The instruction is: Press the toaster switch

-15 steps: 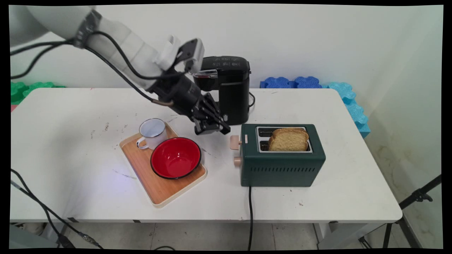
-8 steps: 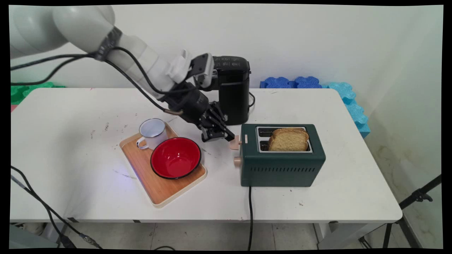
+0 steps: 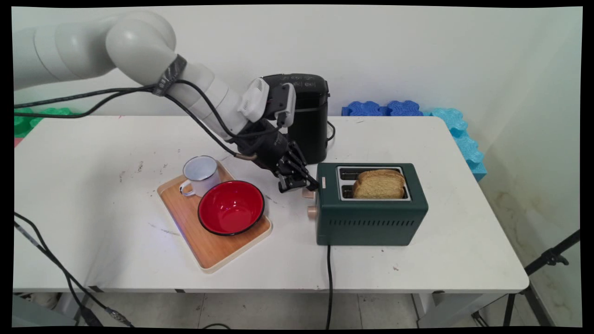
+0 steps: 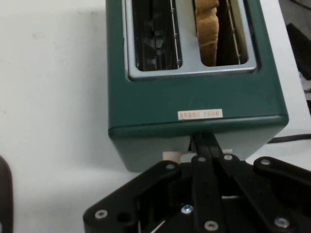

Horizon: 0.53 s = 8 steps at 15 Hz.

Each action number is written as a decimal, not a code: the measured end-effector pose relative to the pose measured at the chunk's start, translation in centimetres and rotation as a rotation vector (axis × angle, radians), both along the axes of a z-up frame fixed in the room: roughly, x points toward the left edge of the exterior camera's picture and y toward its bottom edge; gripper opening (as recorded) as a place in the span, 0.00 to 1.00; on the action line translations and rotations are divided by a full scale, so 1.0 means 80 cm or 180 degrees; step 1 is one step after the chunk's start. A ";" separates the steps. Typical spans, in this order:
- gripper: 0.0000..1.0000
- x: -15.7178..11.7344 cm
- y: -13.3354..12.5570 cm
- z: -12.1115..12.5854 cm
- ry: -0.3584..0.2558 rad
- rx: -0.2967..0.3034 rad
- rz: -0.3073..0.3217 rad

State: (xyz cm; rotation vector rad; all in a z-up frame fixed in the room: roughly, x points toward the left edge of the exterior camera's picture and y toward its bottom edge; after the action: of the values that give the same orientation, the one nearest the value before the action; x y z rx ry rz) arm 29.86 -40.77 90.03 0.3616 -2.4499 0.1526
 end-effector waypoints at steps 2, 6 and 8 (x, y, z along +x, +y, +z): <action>0.00 -0.001 -0.002 -0.005 -0.0006 -0.0003 0.0009; 0.00 -0.007 -0.008 -0.016 -0.0030 -0.0003 -0.0008; 0.00 -0.007 -0.010 -0.021 -0.0040 -0.0001 -0.0007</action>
State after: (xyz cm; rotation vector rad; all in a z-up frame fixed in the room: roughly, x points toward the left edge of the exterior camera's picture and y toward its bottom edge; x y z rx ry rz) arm 29.27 -41.58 88.39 0.3587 -2.4627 0.1548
